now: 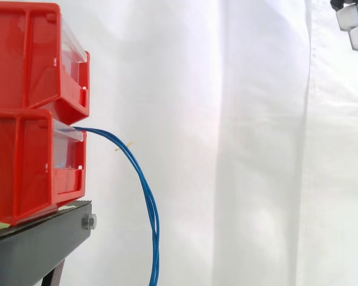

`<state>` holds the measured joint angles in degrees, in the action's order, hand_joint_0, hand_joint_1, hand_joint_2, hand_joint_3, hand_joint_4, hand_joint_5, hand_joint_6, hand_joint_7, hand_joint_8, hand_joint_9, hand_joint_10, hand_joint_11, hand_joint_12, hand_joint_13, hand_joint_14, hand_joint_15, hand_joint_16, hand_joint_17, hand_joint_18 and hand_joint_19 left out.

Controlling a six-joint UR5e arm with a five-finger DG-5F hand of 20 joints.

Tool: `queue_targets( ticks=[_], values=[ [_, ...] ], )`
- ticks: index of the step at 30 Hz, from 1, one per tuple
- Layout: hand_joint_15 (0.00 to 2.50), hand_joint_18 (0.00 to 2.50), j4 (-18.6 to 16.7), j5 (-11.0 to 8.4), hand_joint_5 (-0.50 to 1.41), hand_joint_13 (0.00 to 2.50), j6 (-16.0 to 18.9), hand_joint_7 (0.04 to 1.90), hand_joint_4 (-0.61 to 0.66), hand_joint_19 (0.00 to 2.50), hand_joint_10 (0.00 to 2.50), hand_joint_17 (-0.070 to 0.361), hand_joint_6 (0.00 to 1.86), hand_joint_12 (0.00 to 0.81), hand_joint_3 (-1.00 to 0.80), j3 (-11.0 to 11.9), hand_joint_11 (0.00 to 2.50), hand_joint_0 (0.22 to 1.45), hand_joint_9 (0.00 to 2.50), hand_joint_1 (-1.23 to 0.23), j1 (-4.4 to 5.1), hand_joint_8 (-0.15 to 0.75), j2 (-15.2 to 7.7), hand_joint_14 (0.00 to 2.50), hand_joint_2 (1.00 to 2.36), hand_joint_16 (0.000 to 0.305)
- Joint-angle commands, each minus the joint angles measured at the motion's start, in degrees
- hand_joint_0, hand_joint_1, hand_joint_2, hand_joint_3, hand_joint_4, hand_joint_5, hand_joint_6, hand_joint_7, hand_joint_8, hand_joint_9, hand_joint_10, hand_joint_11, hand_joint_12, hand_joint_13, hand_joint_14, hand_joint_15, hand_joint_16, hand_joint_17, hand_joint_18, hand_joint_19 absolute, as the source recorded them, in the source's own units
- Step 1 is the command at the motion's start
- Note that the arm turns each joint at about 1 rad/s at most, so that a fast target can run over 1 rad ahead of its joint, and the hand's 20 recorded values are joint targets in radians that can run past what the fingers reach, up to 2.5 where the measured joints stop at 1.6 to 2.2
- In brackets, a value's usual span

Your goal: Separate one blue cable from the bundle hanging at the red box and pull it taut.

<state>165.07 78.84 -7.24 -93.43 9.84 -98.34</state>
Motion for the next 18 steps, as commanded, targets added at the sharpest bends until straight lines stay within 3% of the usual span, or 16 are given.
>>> queue_targets(
  ticks=[1,8,10,13,14,17,18],
  values=[
    [0.21,0.36,-0.71,-0.62,-0.25,0.46,0.30,0.78,0.18,0.36,0.01,0.094,0.50,0.331,-0.50,0.00,0.28,0.49,0.40,-0.64,0.53,0.264,-1.42,0.01,1.00,0.042],
    [0.21,0.36,-1.86,-0.97,-0.25,0.46,0.30,0.77,0.18,0.37,0.01,0.094,0.50,0.330,-0.50,0.00,0.28,0.49,0.41,-0.64,0.88,0.266,-3.96,0.01,1.00,0.042],
    [0.21,0.36,-3.70,-3.08,-0.25,0.46,0.39,0.77,0.18,0.36,0.01,0.093,0.50,0.330,-0.50,0.00,0.29,0.49,0.41,-0.64,0.88,0.266,-5.72,0.01,1.00,0.042],
    [0.21,0.36,-4.49,-3.78,-0.25,0.46,0.39,0.78,0.18,0.35,0.01,0.093,0.50,0.329,-0.50,0.00,0.27,0.49,0.41,-0.65,0.88,0.265,-6.60,0.01,1.00,0.041],
    [0.21,0.36,-6.60,-5.10,-0.25,0.46,0.39,0.77,0.18,0.35,0.01,0.093,0.50,0.329,-0.50,0.00,0.27,0.49,0.41,-0.65,0.88,0.264,-8.36,0.01,1.00,0.041],
    [0.21,0.36,-7.92,-5.89,-0.25,0.46,0.39,0.77,0.18,0.35,0.01,0.093,0.50,0.329,-0.50,0.00,0.28,0.49,0.41,-0.65,0.88,0.265,-9.33,0.01,1.00,0.041],
    [0.21,0.36,-8.63,-7.03,-0.25,0.46,0.39,0.77,0.18,0.35,0.01,0.093,0.50,0.329,-0.50,0.00,0.27,0.49,0.41,-0.65,0.70,0.264,-9.77,0.01,1.00,0.041]
  ],
)
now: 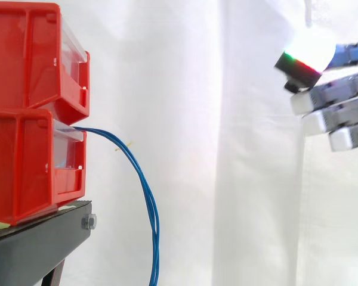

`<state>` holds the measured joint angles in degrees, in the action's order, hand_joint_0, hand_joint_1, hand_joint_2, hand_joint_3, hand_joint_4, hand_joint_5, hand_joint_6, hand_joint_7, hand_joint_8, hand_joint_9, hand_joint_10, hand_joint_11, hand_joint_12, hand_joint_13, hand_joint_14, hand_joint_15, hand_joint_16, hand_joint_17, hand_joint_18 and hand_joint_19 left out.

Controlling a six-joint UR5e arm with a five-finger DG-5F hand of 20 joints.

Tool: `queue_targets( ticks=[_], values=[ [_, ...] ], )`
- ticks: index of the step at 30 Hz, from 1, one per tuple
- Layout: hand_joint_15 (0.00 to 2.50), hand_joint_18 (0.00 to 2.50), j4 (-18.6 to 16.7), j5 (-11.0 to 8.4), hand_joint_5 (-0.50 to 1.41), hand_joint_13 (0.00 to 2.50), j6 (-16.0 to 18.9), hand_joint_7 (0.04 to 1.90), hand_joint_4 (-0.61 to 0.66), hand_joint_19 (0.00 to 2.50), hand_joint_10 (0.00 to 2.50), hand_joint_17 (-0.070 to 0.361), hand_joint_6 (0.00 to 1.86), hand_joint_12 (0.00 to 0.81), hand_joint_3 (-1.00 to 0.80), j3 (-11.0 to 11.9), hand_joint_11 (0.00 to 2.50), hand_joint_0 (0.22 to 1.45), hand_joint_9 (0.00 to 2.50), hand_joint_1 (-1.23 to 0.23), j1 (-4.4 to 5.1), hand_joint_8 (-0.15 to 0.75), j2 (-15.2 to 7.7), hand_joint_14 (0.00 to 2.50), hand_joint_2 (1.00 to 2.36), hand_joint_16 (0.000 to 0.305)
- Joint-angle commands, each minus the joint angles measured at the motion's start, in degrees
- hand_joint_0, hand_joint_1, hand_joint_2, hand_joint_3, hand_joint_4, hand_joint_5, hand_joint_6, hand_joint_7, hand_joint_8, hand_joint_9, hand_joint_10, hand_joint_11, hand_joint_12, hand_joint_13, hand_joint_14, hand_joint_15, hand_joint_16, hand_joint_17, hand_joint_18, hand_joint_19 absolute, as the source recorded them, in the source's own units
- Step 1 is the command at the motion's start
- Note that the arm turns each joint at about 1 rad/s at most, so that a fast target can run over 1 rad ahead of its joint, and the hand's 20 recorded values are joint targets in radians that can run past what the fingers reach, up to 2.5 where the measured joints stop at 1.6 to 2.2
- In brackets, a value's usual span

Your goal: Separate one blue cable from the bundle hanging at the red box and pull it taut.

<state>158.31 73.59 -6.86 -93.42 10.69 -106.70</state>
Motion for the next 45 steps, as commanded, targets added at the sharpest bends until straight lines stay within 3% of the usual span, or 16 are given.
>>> queue_targets(
  ticks=[1,7,12,15,24,33,39,45],
  values=[
    [0.21,0.36,-2.30,-2.93,-0.25,0.46,0.00,0.77,0.18,0.35,0.01,0.093,0.50,0.329,-0.50,0.00,0.29,0.49,0.40,-0.65,-0.32,0.264,-1.40,0.01,1.00,0.041],
    [0.21,0.36,-4.76,-6.18,-0.25,0.46,-0.09,0.77,0.18,0.36,0.01,0.093,0.50,0.329,-0.50,0.00,0.27,0.49,0.40,-0.65,-0.50,0.264,-2.54,0.01,1.00,0.041],
    [0.21,0.36,-8.28,-5.56,-0.25,0.46,0.00,0.77,0.18,0.35,0.01,0.093,0.50,0.330,-0.50,0.00,0.28,0.49,0.41,-0.65,-0.50,0.266,-5.80,0.01,1.00,0.041],
    [0.21,0.36,-10.92,-6.00,-0.25,0.46,-0.70,0.77,0.19,0.35,0.01,0.093,0.50,0.329,-0.50,0.26,0.29,0.49,0.41,-0.65,-0.32,0.264,-5.80,0.01,1.00,0.041],
    [0.21,0.36,-10.74,-6.18,-0.25,0.46,-1.58,0.77,0.19,0.35,0.01,0.093,0.50,0.329,-0.50,1.67,0.29,0.49,0.41,-0.65,-0.23,0.266,-9.05,0.01,1.00,0.041],
    [0.22,0.36,-9.77,-6.35,-0.25,0.46,-1.23,0.77,0.19,0.36,0.01,0.093,0.50,0.330,-0.50,2.37,0.29,0.49,0.41,-0.65,-0.23,0.267,-9.31,0.01,1.00,0.041],
    [0.22,0.36,-8.72,-6.27,-0.25,0.46,0.18,0.77,0.19,0.35,0.01,0.093,0.50,0.331,-0.50,5.09,0.29,0.49,0.41,-0.65,-0.59,0.266,-12.74,0.01,1.00,0.041],
    [0.21,0.36,-8.98,-6.35,-0.25,0.46,0.09,0.77,0.19,0.36,0.01,0.093,0.50,0.330,-0.50,5.62,0.29,0.49,0.41,-0.64,-0.59,0.268,-13.00,0.01,1.00,0.041]
  ],
)
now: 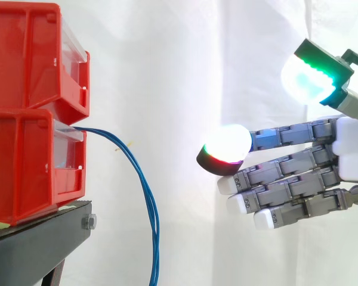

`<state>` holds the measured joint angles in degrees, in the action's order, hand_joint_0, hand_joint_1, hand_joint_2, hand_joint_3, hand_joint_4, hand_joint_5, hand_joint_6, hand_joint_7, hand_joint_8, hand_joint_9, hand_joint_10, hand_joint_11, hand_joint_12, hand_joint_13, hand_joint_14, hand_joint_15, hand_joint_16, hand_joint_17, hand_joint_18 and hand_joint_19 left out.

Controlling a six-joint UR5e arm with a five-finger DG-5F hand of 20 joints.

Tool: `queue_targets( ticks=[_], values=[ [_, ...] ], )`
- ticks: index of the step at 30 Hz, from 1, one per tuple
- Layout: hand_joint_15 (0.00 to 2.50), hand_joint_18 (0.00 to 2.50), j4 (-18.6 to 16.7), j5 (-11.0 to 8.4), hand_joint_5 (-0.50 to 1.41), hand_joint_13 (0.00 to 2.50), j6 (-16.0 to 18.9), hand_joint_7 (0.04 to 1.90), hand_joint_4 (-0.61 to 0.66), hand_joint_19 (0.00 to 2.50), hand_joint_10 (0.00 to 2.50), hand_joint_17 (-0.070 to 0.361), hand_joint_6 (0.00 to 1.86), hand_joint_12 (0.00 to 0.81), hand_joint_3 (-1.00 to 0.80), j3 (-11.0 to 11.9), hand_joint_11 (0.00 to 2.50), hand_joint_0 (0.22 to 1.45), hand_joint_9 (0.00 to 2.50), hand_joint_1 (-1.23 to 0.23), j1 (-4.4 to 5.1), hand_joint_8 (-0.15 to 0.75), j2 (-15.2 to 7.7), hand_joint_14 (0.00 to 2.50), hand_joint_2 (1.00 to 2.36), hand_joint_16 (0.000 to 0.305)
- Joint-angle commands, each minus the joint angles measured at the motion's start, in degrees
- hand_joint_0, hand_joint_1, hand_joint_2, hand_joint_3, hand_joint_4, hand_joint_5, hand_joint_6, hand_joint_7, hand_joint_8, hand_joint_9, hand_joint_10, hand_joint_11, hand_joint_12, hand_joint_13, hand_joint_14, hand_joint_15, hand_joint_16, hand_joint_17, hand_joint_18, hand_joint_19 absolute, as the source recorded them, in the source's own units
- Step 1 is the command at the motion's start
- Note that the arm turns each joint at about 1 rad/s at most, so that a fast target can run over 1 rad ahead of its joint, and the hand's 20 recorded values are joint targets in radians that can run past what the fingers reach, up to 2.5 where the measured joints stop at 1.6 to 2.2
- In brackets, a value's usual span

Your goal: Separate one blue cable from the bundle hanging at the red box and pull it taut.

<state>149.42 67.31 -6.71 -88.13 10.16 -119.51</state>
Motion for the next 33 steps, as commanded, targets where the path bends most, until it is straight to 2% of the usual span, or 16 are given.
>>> queue_targets(
  ticks=[1,4,9,11,16,26,28,33],
  values=[
    [0.21,0.36,-0.09,-0.07,-0.25,0.46,-0.06,0.77,0.19,0.36,0.01,0.093,0.50,0.331,-0.50,0.33,0.29,0.49,0.42,-0.64,-0.05,0.268,-0.20,0.01,1.00,0.041],
    [0.21,0.36,-0.62,-0.07,-0.25,0.46,-0.15,0.77,0.19,0.36,0.01,0.093,0.50,0.331,-0.50,0.42,0.28,0.49,0.42,-0.64,0.04,0.268,-0.29,0.01,1.00,0.041],
    [0.22,0.36,-0.27,0.19,-0.24,0.46,0.12,0.77,0.20,0.36,0.01,0.093,0.50,0.329,-0.50,1.73,0.28,0.49,0.42,-0.64,-0.05,0.268,-2.75,0.01,1.00,0.041],
    [0.22,0.36,0.08,0.19,-0.24,0.46,0.12,0.77,0.21,0.36,0.01,0.093,0.50,0.330,-0.50,2.44,0.28,0.49,0.42,-0.64,-0.05,0.270,-3.19,0.01,1.00,0.041],
    [0.22,0.36,0.79,0.19,-0.23,0.46,1.35,0.78,0.23,0.36,0.01,0.093,0.50,0.330,-0.50,5.25,0.28,0.49,0.45,-0.64,-0.49,0.280,-6.26,0.01,1.00,0.041],
    [0.22,0.35,0.35,0.02,-0.20,0.48,1.61,0.78,0.23,0.37,0.01,0.092,0.50,0.330,-0.50,5.34,0.29,0.49,0.51,-0.63,-0.93,0.285,-7.05,0.01,1.00,0.041],
    [0.22,0.35,0.43,0.28,-0.20,0.48,1.79,0.79,0.23,0.37,0.01,0.092,0.50,0.331,-0.50,7.18,0.29,0.49,0.52,-0.63,-1.19,0.283,-8.72,0.01,1.00,0.041],
    [0.23,0.35,-0.71,0.46,-0.20,0.48,1.79,0.79,0.24,0.37,0.01,0.092,0.50,0.330,-0.50,7.98,0.29,0.49,0.52,-0.63,-1.46,0.284,-8.90,0.01,1.00,0.041]
  ],
)
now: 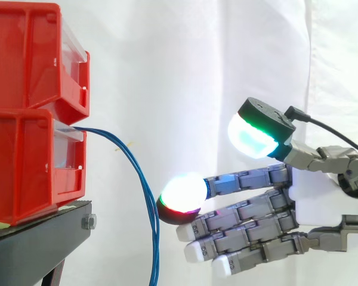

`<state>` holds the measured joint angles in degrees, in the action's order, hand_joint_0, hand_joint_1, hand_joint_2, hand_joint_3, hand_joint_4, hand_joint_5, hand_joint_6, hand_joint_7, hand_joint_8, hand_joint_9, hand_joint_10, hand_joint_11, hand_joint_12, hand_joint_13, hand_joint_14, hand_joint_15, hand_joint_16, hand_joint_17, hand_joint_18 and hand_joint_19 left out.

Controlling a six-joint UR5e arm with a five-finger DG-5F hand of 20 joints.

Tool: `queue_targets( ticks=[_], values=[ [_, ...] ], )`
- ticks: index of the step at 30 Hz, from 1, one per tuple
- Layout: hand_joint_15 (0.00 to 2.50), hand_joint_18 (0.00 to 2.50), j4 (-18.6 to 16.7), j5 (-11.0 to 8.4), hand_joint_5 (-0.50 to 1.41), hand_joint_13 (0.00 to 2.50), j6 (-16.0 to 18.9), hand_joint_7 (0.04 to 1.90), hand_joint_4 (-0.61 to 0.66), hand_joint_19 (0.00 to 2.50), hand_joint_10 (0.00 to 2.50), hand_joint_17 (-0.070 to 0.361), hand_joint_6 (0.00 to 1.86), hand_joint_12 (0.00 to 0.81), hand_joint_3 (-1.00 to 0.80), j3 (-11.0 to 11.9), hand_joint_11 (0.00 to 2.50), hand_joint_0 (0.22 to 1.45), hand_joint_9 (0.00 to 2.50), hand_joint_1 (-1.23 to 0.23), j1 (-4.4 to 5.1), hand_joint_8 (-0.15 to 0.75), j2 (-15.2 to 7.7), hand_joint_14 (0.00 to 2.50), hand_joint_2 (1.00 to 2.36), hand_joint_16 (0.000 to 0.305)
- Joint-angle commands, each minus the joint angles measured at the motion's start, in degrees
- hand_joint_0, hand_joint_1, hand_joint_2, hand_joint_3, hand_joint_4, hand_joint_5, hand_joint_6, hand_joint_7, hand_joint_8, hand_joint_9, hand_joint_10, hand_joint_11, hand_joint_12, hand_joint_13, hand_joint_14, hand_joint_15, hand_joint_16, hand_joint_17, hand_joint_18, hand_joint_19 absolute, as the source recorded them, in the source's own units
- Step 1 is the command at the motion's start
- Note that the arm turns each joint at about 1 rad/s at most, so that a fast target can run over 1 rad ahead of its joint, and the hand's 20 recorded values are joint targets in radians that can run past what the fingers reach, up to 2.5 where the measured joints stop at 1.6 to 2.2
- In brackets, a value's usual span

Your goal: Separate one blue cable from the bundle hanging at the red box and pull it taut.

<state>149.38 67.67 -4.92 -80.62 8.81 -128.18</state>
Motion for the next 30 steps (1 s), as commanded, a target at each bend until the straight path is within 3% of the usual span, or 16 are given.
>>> queue_targets(
  ticks=[1,12,14,15,17,23,30],
  values=[
    [0.22,0.35,-1.19,0.01,-0.20,0.48,-0.27,0.79,0.24,0.37,0.01,0.092,0.50,0.330,-0.50,0.82,0.29,0.49,0.52,-0.63,-0.11,0.285,-0.31,0.01,1.00,0.041],
    [0.23,0.36,-1.90,0.10,-0.20,0.49,-1.85,0.79,0.24,0.38,0.01,0.092,0.50,0.332,-0.50,0.99,0.29,0.49,0.53,-0.61,-0.11,0.286,-0.31,0.01,1.00,0.041],
    [0.23,0.36,-1.98,0.10,-0.20,0.49,-1.85,0.79,0.25,0.38,0.01,0.092,0.50,0.330,-0.50,1.17,0.28,0.49,0.53,-0.61,-0.11,0.287,-1.28,0.01,1.00,0.041],
    [0.22,0.36,-1.46,0.19,-0.20,0.49,-1.59,0.79,0.25,0.38,0.01,0.092,0.50,0.331,-0.50,2.40,0.29,0.50,0.53,-0.60,-0.11,0.287,-2.34,0.01,1.00,0.041],
    [0.22,0.36,-1.54,1.50,-0.20,0.49,-0.44,0.79,0.25,0.38,0.01,0.092,0.50,0.330,-0.50,3.37,0.28,0.50,0.53,-0.60,-0.20,0.287,-4.01,0.01,1.00,0.041],
    [0.23,0.36,-1.28,2.21,-0.20,0.50,-0.80,0.80,0.25,0.38,0.01,0.092,0.50,0.331,-0.50,4.86,0.30,0.50,0.54,-0.60,-0.20,0.287,-4.27,0.01,1.00,0.041],
    [0.24,0.36,-2.25,3.17,-0.20,0.50,-1.06,0.80,0.25,0.39,0.01,0.092,0.50,0.335,-0.50,4.86,0.29,0.50,0.54,-0.60,0.06,0.287,-4.71,0.01,1.00,0.041]
  ],
)
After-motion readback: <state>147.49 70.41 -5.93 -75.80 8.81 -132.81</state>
